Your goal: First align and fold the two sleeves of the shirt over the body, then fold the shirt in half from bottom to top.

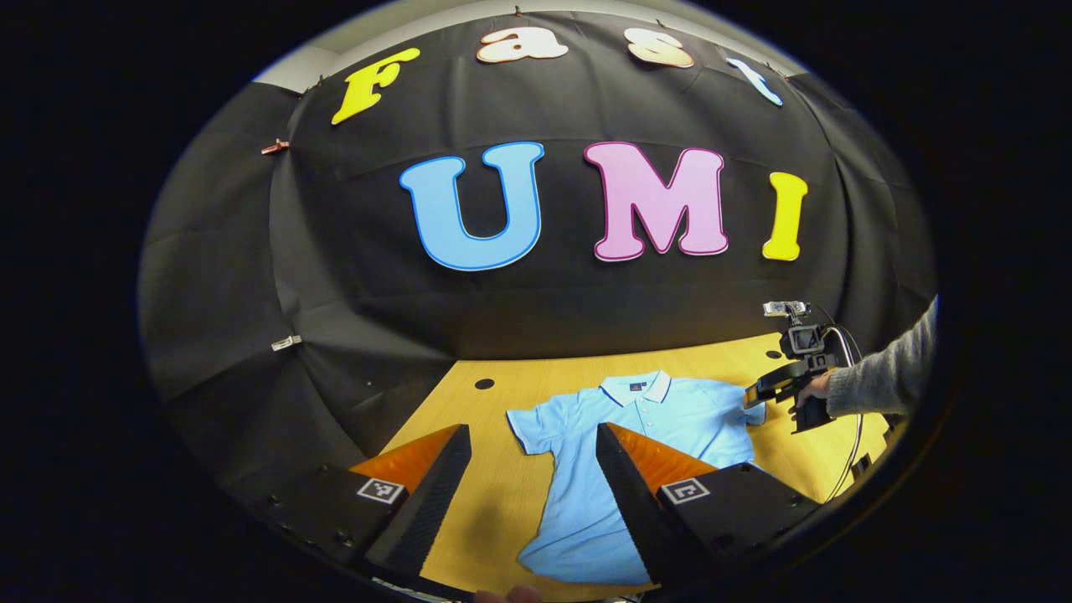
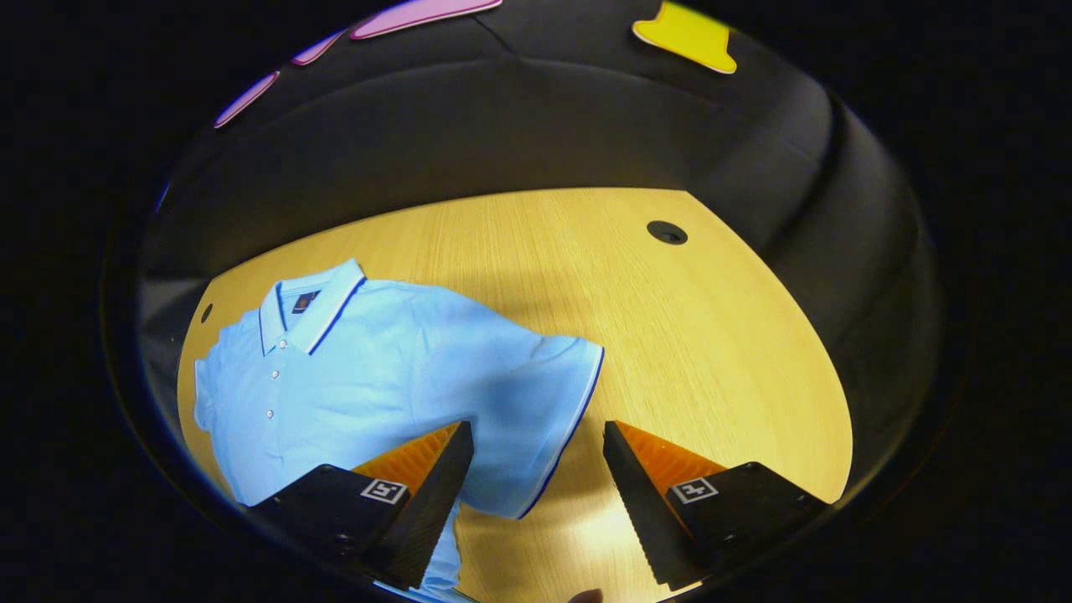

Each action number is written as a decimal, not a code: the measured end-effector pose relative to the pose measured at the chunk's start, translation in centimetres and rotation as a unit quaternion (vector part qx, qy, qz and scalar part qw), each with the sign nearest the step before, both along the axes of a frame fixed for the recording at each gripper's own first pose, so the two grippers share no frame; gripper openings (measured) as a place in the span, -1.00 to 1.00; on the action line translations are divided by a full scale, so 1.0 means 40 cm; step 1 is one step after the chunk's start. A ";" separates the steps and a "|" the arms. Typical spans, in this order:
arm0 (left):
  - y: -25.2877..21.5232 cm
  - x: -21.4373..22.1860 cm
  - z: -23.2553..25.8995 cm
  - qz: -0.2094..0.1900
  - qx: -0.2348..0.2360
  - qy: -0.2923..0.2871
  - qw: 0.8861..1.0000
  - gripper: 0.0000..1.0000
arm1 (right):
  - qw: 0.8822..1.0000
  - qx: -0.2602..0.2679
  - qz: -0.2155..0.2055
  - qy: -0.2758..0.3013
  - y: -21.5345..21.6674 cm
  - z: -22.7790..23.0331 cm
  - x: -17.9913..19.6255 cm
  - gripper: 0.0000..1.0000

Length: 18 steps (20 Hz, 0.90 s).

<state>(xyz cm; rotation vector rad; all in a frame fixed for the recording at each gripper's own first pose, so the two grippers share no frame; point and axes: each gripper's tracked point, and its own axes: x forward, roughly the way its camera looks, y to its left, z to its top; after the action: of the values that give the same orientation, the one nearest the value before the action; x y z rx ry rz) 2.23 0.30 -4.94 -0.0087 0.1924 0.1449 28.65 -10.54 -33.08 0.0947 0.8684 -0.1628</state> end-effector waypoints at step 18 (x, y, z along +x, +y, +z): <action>0.025 -0.020 -0.030 0.030 0.007 0.017 0.999 0.91 | 0.998 0.039 0.028 -0.039 0.081 0.007 0.049 -0.90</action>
<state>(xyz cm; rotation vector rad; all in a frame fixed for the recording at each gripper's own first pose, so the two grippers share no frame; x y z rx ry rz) 1.42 1.31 -6.13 0.0020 0.2257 0.2068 30.60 -7.29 -32.82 0.1490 0.7991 -0.0726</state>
